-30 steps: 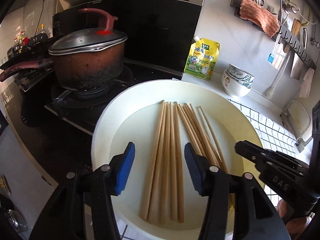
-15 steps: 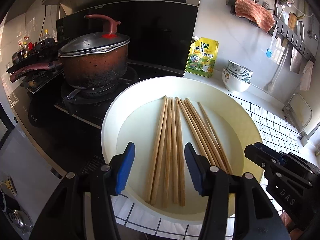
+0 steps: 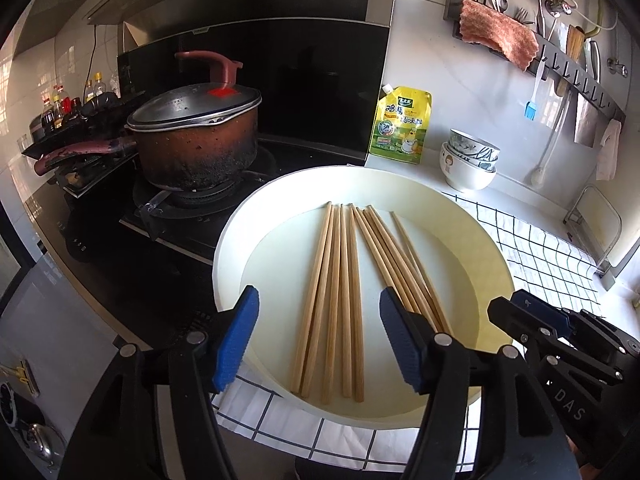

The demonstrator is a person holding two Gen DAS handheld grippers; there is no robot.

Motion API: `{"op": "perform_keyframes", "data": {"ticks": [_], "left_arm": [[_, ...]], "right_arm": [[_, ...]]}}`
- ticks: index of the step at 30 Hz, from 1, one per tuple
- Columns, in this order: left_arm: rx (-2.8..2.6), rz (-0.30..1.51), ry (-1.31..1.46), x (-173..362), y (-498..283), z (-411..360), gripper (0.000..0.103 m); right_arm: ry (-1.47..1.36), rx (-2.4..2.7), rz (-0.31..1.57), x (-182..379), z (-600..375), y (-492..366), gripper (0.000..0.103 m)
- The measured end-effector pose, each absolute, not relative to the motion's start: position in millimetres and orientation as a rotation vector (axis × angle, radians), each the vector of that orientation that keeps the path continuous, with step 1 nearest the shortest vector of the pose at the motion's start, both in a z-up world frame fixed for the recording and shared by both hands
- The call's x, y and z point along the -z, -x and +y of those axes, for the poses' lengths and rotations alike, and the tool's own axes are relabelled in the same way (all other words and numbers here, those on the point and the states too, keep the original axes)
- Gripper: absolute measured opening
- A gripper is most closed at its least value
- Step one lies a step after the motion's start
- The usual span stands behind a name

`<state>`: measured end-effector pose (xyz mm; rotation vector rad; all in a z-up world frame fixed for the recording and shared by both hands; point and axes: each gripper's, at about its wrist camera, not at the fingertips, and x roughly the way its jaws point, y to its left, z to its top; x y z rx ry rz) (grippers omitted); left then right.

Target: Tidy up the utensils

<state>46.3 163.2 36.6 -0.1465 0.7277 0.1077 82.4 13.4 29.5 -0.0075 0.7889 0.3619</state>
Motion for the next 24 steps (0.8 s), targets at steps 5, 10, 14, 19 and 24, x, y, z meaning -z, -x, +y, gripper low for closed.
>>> {"op": "perform_keyframes", "data": {"ticks": [5, 10, 14, 19, 24], "left_arm": [[-0.116, 0.721, 0.139, -38.0, -43.8, 161.9, 0.073], [-0.134, 0.715, 0.138, -38.6, -41.1, 162.0, 0.082], [-0.136, 0.717, 0.132, -39.1, -40.5, 160.5, 0.087], [-0.139, 0.714, 0.132, -40.3, -39.3, 160.5, 0.090], [-0.148, 0.718, 0.134, -39.9, -39.6, 162.0, 0.092]], "right_arm": [[0.009, -0.352, 0.784, -29.5, 10.4, -79.1, 0.031], [0.004, -0.348, 0.780, -30.5, 7.3, -77.1, 0.034], [0.002, -0.346, 0.775, -30.9, 5.8, -74.9, 0.038], [-0.003, -0.343, 0.776, -31.0, 3.9, -74.5, 0.039], [-0.005, -0.342, 0.777, -30.1, 1.9, -73.6, 0.041]]}}
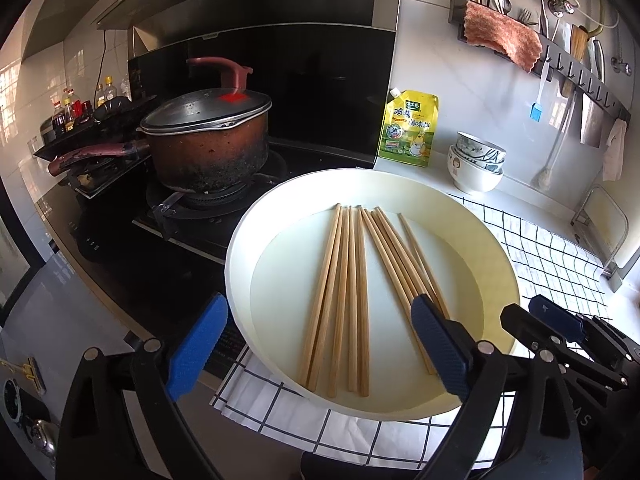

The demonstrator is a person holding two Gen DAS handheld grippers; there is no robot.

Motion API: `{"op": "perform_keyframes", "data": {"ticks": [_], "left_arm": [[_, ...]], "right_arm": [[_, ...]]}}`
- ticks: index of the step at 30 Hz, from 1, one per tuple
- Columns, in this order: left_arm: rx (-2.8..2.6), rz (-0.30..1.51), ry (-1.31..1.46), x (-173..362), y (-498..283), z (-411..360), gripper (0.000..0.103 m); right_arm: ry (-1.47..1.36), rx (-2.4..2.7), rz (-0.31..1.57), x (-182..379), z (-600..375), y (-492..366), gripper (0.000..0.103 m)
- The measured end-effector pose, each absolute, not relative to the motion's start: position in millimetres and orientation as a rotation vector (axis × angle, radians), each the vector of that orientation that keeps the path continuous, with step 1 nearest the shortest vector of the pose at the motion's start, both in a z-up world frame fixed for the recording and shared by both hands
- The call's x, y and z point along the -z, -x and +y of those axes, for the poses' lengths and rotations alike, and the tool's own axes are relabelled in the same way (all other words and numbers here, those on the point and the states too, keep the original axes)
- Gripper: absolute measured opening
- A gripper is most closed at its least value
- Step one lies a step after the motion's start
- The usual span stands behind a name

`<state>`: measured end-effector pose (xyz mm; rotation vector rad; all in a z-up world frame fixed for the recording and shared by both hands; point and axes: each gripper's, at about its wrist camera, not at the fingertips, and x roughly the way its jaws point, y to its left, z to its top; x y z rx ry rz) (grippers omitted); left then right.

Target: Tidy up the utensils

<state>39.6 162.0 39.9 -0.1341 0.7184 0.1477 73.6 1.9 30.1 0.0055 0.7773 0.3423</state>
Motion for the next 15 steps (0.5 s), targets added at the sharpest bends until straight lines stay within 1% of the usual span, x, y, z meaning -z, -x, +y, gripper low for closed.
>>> {"op": "perform_keyframes", "data": {"ticks": [12, 15], "left_arm": [[-0.164, 0.728, 0.118, -37.0, -39.7, 159.1, 0.093], [-0.165, 0.728, 0.110, -36.6, -39.6, 157.4, 0.095]], "right_arm": [[-0.001, -0.340, 0.783, -26.5, 2.5, -72.7, 0.041], [-0.001, -0.340, 0.783, -26.5, 2.7, -72.7, 0.041]]}}
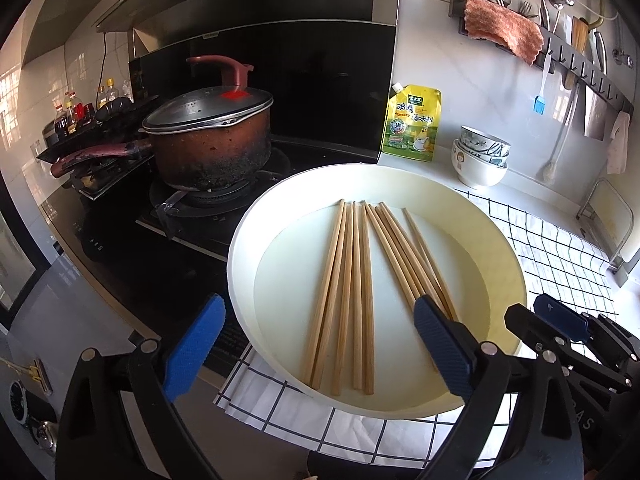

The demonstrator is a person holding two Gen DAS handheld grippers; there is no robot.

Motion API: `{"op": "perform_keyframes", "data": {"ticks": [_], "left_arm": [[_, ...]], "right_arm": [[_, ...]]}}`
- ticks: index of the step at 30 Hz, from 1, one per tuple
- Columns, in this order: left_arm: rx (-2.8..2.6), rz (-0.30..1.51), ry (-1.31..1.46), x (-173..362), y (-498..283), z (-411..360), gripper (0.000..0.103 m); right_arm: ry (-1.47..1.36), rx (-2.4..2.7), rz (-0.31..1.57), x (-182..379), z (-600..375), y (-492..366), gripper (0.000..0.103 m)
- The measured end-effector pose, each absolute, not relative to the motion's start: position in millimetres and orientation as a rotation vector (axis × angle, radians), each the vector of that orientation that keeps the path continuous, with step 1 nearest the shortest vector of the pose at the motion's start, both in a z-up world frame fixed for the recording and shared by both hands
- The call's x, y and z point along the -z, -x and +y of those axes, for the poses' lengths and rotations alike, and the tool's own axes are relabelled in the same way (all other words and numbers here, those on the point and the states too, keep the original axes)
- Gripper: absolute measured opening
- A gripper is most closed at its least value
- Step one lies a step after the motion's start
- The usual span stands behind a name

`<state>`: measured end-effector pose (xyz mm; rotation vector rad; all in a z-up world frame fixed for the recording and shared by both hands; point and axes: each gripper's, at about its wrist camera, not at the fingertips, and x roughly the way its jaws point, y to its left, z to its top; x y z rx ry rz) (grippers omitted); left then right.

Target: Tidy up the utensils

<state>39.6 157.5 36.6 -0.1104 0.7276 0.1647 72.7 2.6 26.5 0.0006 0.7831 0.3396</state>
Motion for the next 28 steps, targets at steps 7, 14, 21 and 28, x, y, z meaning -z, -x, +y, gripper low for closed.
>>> {"op": "perform_keyframes", "data": {"ticks": [7, 14, 21, 28], "left_arm": [[-0.159, 0.735, 0.115, -35.4, -41.2, 157.6, 0.095], [-0.144, 0.744, 0.142, -33.6, -41.8, 160.0, 0.096], [-0.154, 0.744, 0.139, -32.7, -41.6, 159.3, 0.096], [-0.163, 0.752, 0.135, -31.3, -42.8, 160.2, 0.096]], "right_arm": [[0.002, -0.341, 0.783, -25.9, 3.8, -72.6, 0.041], [0.001, -0.341, 0.783, -26.0, 3.7, -72.7, 0.041], [-0.002, -0.342, 0.786, -24.0, 4.6, -72.4, 0.041], [-0.003, -0.342, 0.785, -24.8, 4.1, -72.3, 0.041]]}}
